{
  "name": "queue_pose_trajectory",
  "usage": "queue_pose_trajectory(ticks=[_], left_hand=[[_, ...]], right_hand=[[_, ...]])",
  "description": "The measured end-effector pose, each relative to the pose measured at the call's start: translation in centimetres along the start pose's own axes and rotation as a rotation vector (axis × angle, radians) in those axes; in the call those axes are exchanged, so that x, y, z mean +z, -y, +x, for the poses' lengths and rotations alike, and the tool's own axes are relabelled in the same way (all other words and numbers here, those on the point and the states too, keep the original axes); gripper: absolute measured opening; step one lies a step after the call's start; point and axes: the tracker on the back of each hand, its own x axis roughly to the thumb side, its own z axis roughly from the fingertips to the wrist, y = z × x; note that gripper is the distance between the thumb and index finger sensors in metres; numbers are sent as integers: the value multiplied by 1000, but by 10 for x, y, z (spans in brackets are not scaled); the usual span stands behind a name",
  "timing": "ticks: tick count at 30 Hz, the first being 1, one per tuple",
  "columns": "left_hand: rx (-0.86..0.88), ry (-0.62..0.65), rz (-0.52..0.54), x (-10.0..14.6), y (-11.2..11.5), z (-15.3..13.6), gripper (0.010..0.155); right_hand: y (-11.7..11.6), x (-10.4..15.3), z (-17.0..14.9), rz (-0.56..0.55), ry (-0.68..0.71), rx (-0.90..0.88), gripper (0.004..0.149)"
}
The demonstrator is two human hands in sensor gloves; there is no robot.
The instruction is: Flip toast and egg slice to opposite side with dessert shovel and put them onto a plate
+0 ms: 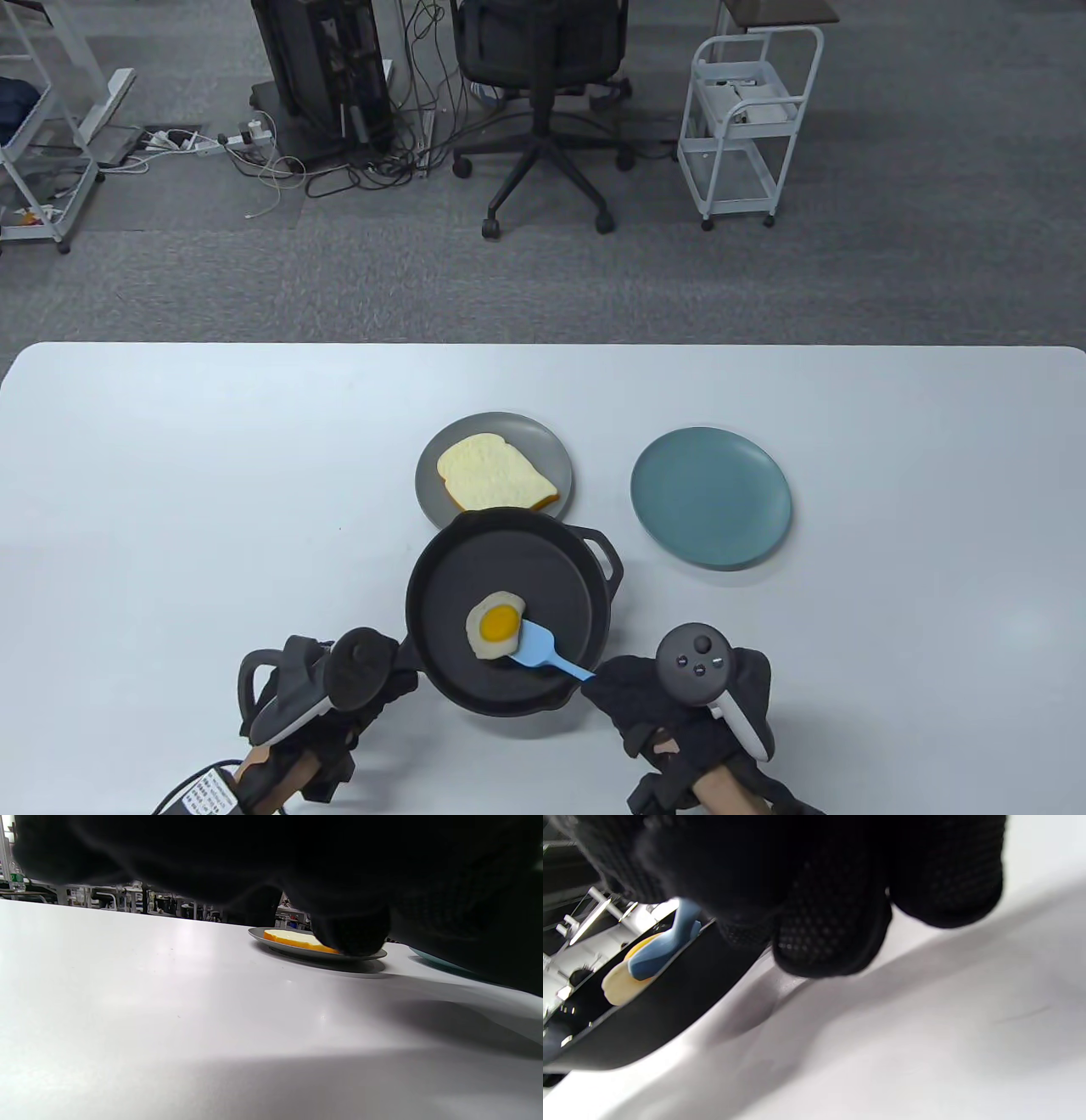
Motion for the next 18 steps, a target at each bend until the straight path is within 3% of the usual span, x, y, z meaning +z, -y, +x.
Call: queue_pose_trajectory(ticks=[4,9,18], left_hand=[[-15,-1,27,2,-1,2,47],[-45,17,43,5,0,9,48],[-132,20,96,11,-2,19,48]], right_hand=[[-3,-3,-8,40,-89,-73,51],[-8,-8,-11,97,-99,-138,52],[-3,0,3,-69,-32,80,50]])
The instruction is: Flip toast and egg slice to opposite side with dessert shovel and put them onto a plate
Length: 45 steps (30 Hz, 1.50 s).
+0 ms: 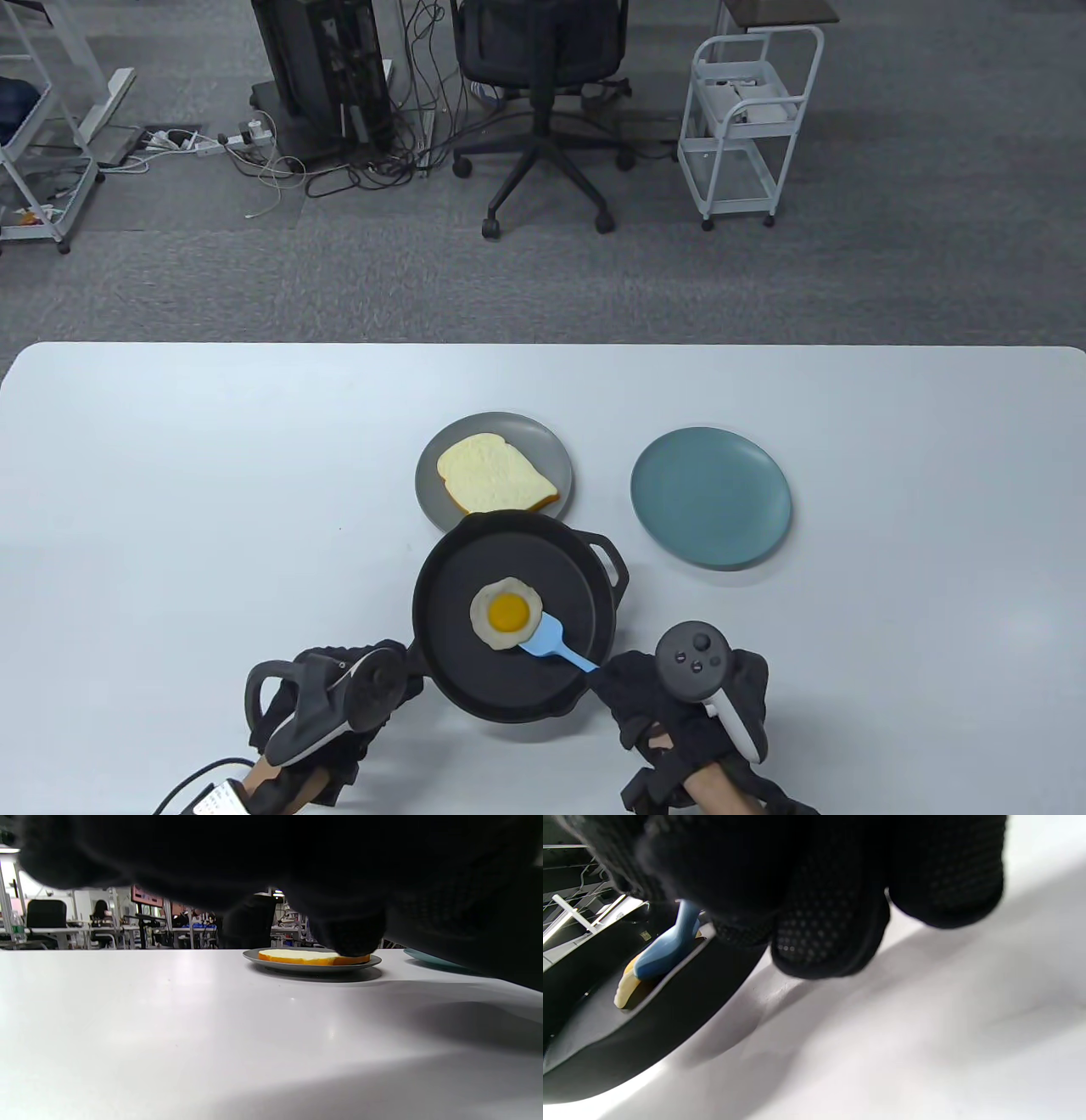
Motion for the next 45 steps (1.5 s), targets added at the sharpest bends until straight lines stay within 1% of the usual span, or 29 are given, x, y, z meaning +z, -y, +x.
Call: queue_pose_trajectory(ticks=[4,9,13,18,22,24,25,26,27,28,29,31,32,33,34,35,37,39,45], left_hand=[[-53,26,11,3,0,9,48],[-60,50,18,6,-1,16,48],[-59,54,15,6,-2,16,48],[-24,23,6,3,-2,6,48],[1,3,-7,0,-2,-1,48],[19,-7,-18,-1,-1,-5,48],[27,-11,-24,-2,-1,-6,48],[32,-14,-27,-2,-1,-7,48],[40,-17,-34,-3,0,-8,48],[43,-17,-38,-3,0,-8,48],[48,-16,-42,-3,0,-8,48],[59,-14,-50,-3,0,-7,48],[67,-12,-57,-3,1,-7,48],[80,-9,-64,-3,1,-7,48],[89,-8,-67,-3,2,-7,48],[104,-7,-75,-4,3,-6,48],[96,-2,-89,-3,4,-6,48],[94,-6,-87,-4,4,-6,48],[102,-7,-85,-4,3,-8,48]], right_hand=[[0,1,3,-4,6,-13,50],[-6,-4,-2,19,-36,-52,50],[-9,-10,-9,62,-59,-172,50],[-6,-14,-16,91,-50,-291,49],[1,-13,-16,66,-34,-328,48],[10,-9,-15,-3,-27,-314,48],[17,-5,-13,-72,-16,-283,48],[20,-3,-12,-105,-8,-263,47],[28,4,-7,-212,28,-177,47],[32,8,-4,-269,53,-122,47],[35,14,2,-353,101,-20,46],[34,23,13,-474,180,168,46],[32,27,19,-509,219,256,46],[23,30,28,-513,270,393,46],[20,32,31,-516,283,438,46],[13,33,37,-512,325,520,46],[4,35,45,-516,362,594,46],[0,36,50,-523,375,640,47],[0,35,48,-520,367,623,46]])
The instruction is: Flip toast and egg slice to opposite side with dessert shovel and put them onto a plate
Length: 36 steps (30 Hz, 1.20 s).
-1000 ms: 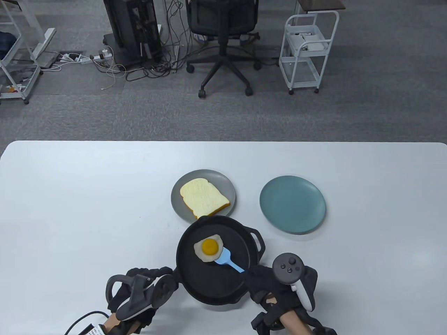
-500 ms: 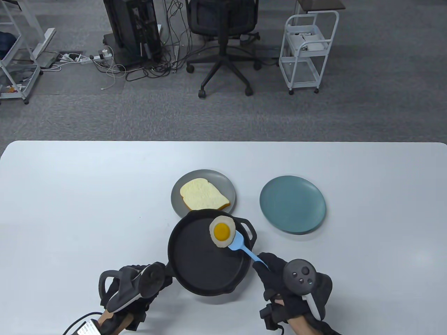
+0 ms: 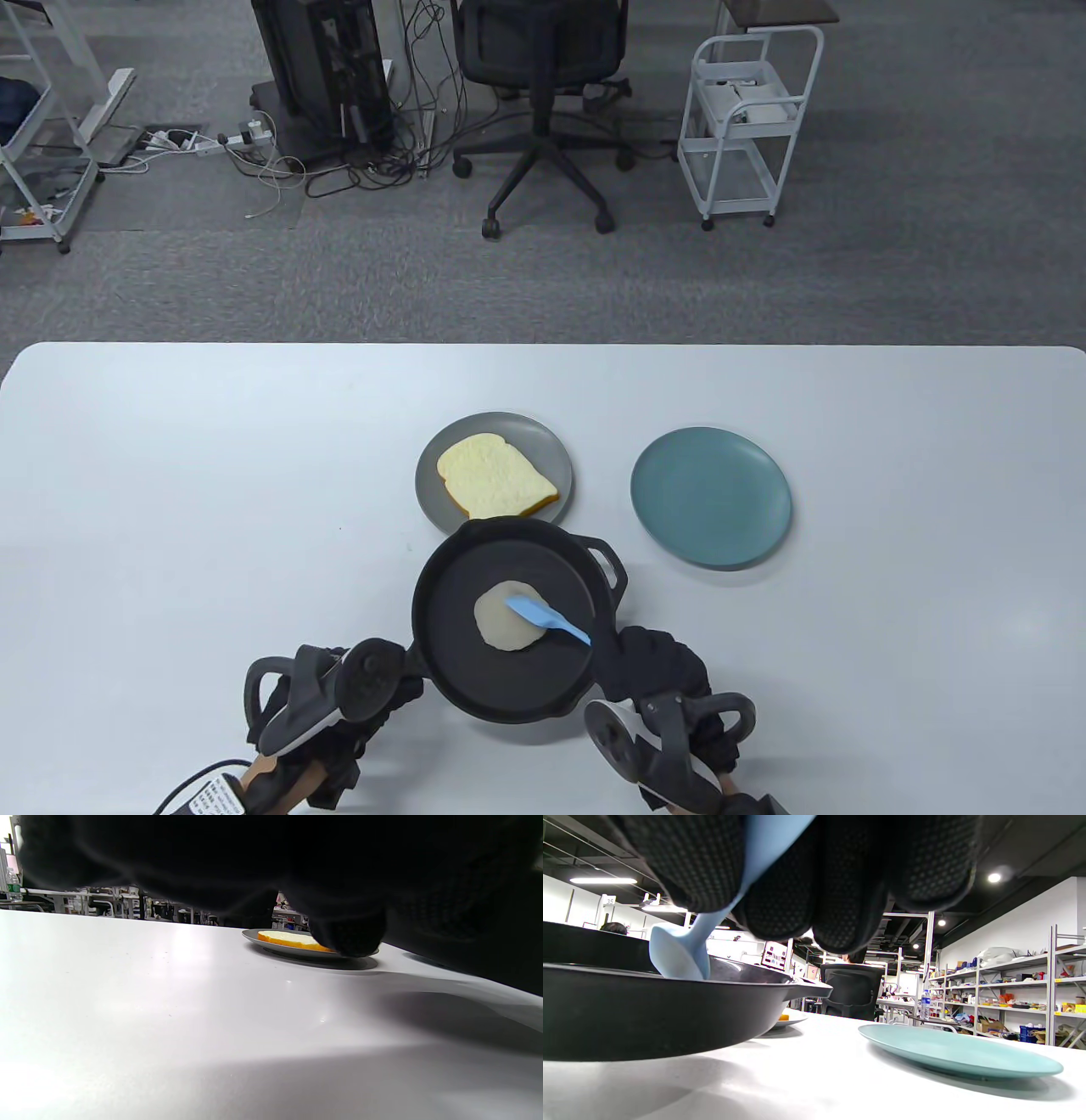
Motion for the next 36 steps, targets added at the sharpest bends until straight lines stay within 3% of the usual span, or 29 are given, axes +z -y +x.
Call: queue_pose_trajectory(ticks=[12,19,25,32,36], left_hand=[[-4,19,-21,-2,2,0,48],[-9,25,-12,-2,1,0,48],[-14,26,-6,-1,1,-1,48],[-27,34,18,0,0,0,48],[-26,37,9,-1,2,1,48]], right_hand=[[1,-3,-10,32,-34,-63,47],[2,-7,-42,99,-199,-237,47],[1,-10,-68,223,-321,-310,47],[-5,-11,-66,293,-301,-291,47],[-17,-11,-63,434,-291,-419,47]])
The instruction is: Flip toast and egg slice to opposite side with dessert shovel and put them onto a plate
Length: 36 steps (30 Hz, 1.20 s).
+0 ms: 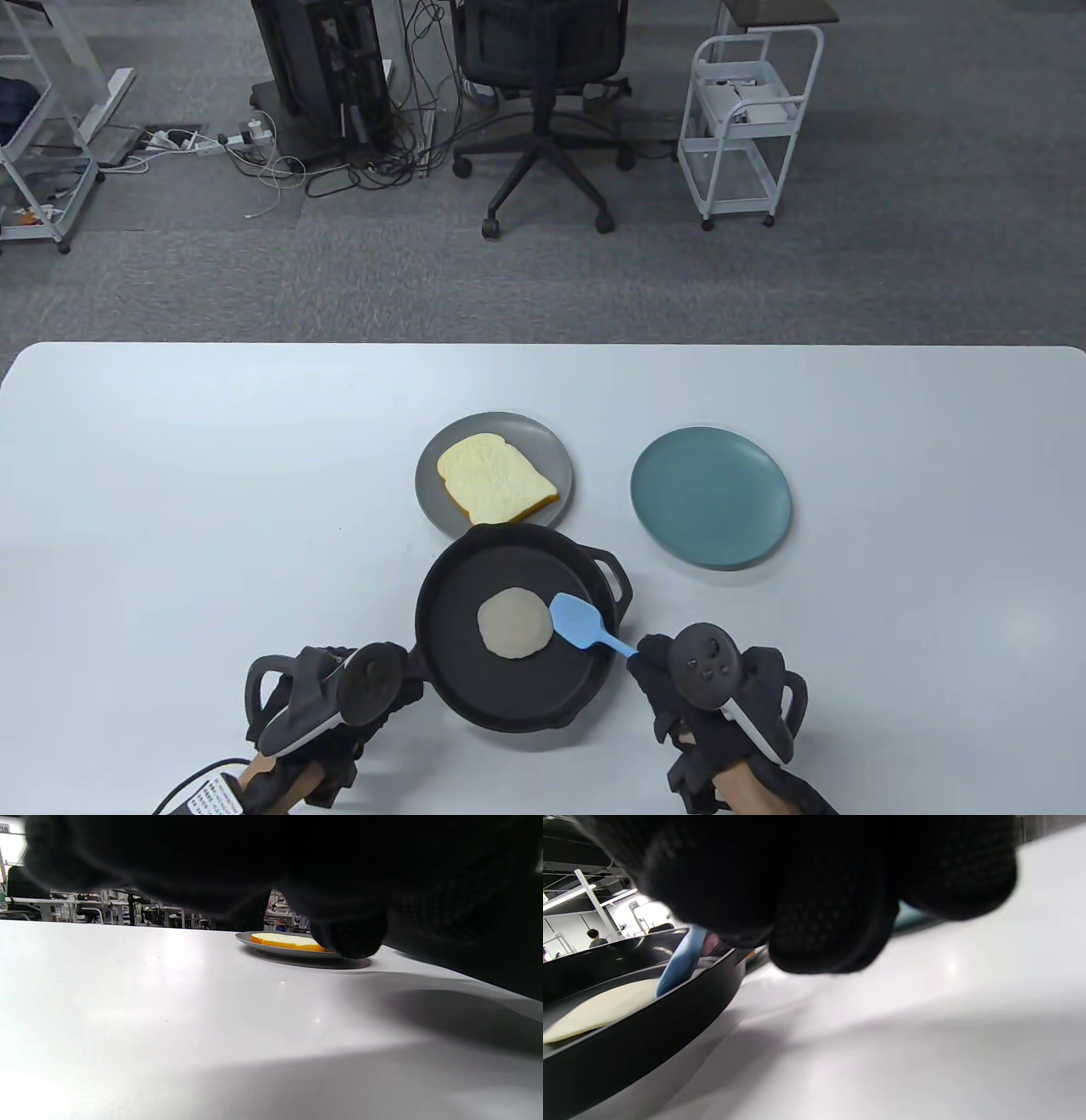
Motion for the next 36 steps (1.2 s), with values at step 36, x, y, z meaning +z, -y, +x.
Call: queue_pose_trajectory(ticks=[36], left_hand=[[-66,97,16,14,3,37,49]], right_hand=[[-42,-14,0,378,-224,-621,49]])
